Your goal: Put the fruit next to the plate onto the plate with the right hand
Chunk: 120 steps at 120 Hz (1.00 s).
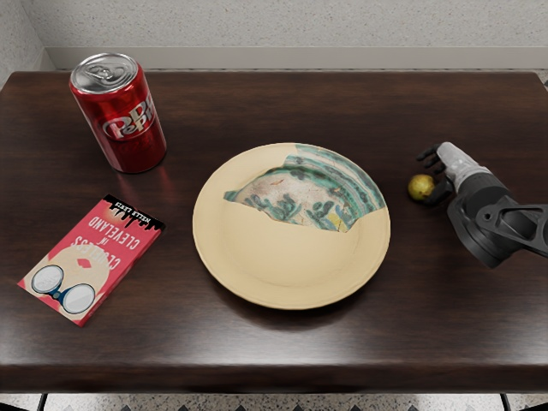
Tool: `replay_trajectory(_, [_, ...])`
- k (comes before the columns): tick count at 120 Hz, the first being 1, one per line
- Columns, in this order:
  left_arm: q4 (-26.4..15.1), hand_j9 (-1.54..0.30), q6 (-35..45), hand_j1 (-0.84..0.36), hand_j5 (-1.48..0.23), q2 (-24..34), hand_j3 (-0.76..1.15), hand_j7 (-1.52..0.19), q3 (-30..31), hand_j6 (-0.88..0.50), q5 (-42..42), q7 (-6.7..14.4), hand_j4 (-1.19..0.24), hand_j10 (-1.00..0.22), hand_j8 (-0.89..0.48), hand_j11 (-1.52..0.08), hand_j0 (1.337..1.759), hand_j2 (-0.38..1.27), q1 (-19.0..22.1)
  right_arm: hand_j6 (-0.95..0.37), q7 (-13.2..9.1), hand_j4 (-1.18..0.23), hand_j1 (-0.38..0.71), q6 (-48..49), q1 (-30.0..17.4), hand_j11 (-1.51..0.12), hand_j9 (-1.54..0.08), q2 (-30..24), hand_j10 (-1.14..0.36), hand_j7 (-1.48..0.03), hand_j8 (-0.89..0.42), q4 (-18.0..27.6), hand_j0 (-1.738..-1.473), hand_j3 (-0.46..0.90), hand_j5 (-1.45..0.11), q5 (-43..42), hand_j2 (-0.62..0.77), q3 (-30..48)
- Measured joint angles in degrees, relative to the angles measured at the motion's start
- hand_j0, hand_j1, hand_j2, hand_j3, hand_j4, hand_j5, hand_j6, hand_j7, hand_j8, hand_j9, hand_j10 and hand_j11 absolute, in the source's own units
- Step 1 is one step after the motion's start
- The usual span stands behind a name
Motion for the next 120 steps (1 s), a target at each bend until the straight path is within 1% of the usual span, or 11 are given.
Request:
replay_trajectory(26, [0.0,-0.03,0.0,0.32,-0.03,0.0,0.00,-0.03,0.0,-0.02,0.0,0.0,-0.02,-0.02,-0.02,-0.03,1.658,0.00,0.0,-0.42,-0.6,-0.42,0.14,-0.1,0.5,-0.55,-0.55,1.5,-0.42,-0.54,-0.42,-0.5,-1.658,0.00,-0.55,0.2,-0.07,-0.7])
replay_trajectory(46, [0.0,-0.03,0.0,0.32,-0.03,0.0,0.00,-0.03,0.0,-0.02,0.0,0.0,-0.02,-0.02,-0.02,-0.03,1.658,0.00,0.0,-0.42,-0.6,-0.42,0.14,0.0,0.4,-0.56,-0.56,1.9,-0.42,-0.55,-0.42,-1.1,-1.657,0.00,-0.56,0.3,-0.10,-0.9])
replay_trajectory(68, [0.0,-0.03,0.0,0.32,-0.03,0.0,0.00,-0.03,0.0,-0.02,0.0,0.0,-0.02,-0.02,-0.02,-0.03,1.658,0.00,0.0,-0.42,-0.6,-0.42,0.15,0.2,0.3,-0.56,-0.56,2.0,-0.42,-0.55,-0.42,-1.8,-1.657,0.00,-0.56,0.5,-0.10,-1.5])
replay_trajectory(78, [0.0,-0.03,0.0,0.32,-0.03,0.0,0.00,-0.03,0.0,-0.02,0.0,0.0,-0.02,-0.02,-0.02,-0.03,1.658,0.00,0.0,-0.43,-0.6,-0.43,0.16,0.1,0.3,-0.57,-0.57,2.0,-0.43,-0.56,-0.43,-2.0,-1.657,0.00,-0.57,0.6,-0.08,-1.5])
replay_trajectory(104, [0.0,-0.03,0.0,0.32,-0.03,0.0,0.00,-0.03,0.0,-0.02,0.0,0.0,-0.02,-0.02,-0.02,-0.03,1.658,0.00,0.1,-0.49,-0.7,-0.49,0.22,0.1,0.3,-0.64,-0.64,2.0,-0.49,-0.64,-0.49,-2.2,-1.658,0.00,-0.64,0.7,-0.04,-1.5])
replay_trajectory(120, [0.0,-0.03,0.0,0.32,-0.03,0.0,0.00,-0.03,0.0,-0.02,0.0,0.0,-0.02,-0.02,-0.02,-0.03,1.658,0.00,0.0,-0.47,-0.7,-0.53,0.25,0.3,0.2,-0.69,-0.69,2.0,-0.53,-0.69,-0.51,-2.2,-1.656,0.00,-0.69,0.5,0.00,-1.5])
